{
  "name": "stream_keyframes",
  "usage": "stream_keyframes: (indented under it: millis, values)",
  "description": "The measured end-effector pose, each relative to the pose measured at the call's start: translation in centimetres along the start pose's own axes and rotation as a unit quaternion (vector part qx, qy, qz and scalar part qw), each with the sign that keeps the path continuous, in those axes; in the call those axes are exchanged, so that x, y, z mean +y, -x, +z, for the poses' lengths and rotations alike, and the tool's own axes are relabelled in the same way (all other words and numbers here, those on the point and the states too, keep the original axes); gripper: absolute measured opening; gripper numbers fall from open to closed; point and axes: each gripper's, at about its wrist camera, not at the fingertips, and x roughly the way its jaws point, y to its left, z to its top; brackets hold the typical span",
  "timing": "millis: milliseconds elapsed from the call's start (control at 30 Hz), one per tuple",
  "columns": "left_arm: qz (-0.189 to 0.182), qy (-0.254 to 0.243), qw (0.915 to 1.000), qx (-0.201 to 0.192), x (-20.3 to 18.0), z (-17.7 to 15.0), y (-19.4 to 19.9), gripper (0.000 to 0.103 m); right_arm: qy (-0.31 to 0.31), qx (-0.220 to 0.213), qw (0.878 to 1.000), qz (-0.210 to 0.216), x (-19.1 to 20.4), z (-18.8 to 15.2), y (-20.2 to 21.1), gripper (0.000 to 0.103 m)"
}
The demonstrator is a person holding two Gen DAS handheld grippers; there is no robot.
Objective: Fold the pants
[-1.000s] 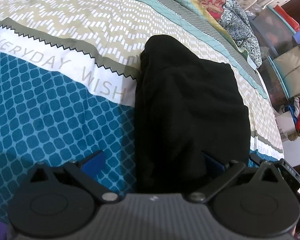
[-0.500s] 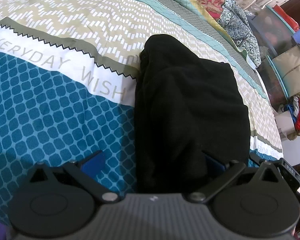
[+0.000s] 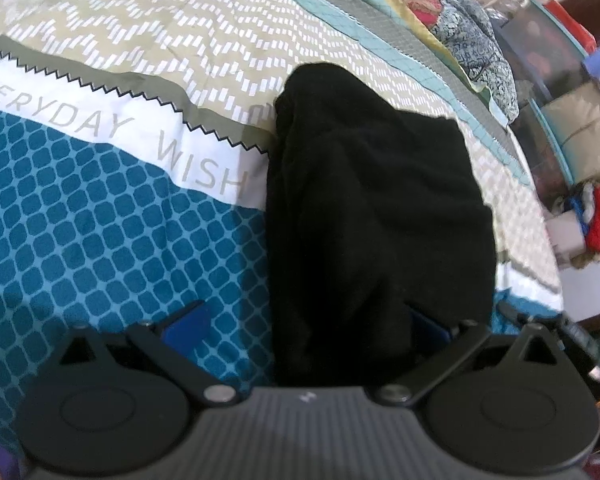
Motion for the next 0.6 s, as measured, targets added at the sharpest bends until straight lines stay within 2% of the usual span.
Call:
stream_keyframes:
  millis: [100, 200, 267, 333, 400, 433, 467, 533, 600]
  values:
    - [-0.033, 0.024, 0.9991, -0.012, 0.8, 1.2, 0.8, 0.103, 0.066, 0.015, 0.998, 0.01, 2.1, 0.4, 0.3, 0.06]
    - [-0.032, 0.028, 0.999, -0.014, 1.0, 1.9, 0.4, 0.103, 0.139, 0.022, 0.99, 0.009, 4.6, 0.3, -0.2, 0.06]
    - [-0.045, 0.036, 0.9983, 0.001, 1.1, 2.0, -0.7, 0.103, 0.162, 0.032, 0.986, 0.009, 5.5, 0.4, -1.2, 0.06]
    - [-0.05, 0.034, 0.9982, -0.001, 0.9, 1.8, -1.3, 0.103, 0.18, 0.045, 0.983, 0.012, 5.9, 0.7, -2.3, 0.061]
    - [-0.052, 0.025, 0.9983, -0.006, 0.3, 1.5, -1.8, 0.103, 0.208, 0.056, 0.977, 0.01, 6.0, 0.9, -3.5, 0.076]
    - [-0.054, 0.024, 0.9983, -0.006, 0.0, 1.4, -2.2, 0.103, 0.217, 0.059, 0.974, 0.009, 5.9, 0.9, -4.1, 0.089]
    - [-0.052, 0.021, 0.9984, -0.006, -0.1, 1.3, -2.4, 0.103, 0.219, 0.063, 0.974, 0.019, 5.5, 0.9, -4.7, 0.094]
    - [-0.045, 0.006, 0.9989, -0.005, -0.9, 0.9, -2.6, 0.103, 0.206, 0.056, 0.976, 0.044, 4.8, 0.9, -5.2, 0.102]
    - [-0.048, -0.007, 0.9988, 0.0, -1.4, 0.8, -2.7, 0.103, 0.214, 0.047, 0.975, 0.048, 5.2, 0.4, -5.3, 0.103]
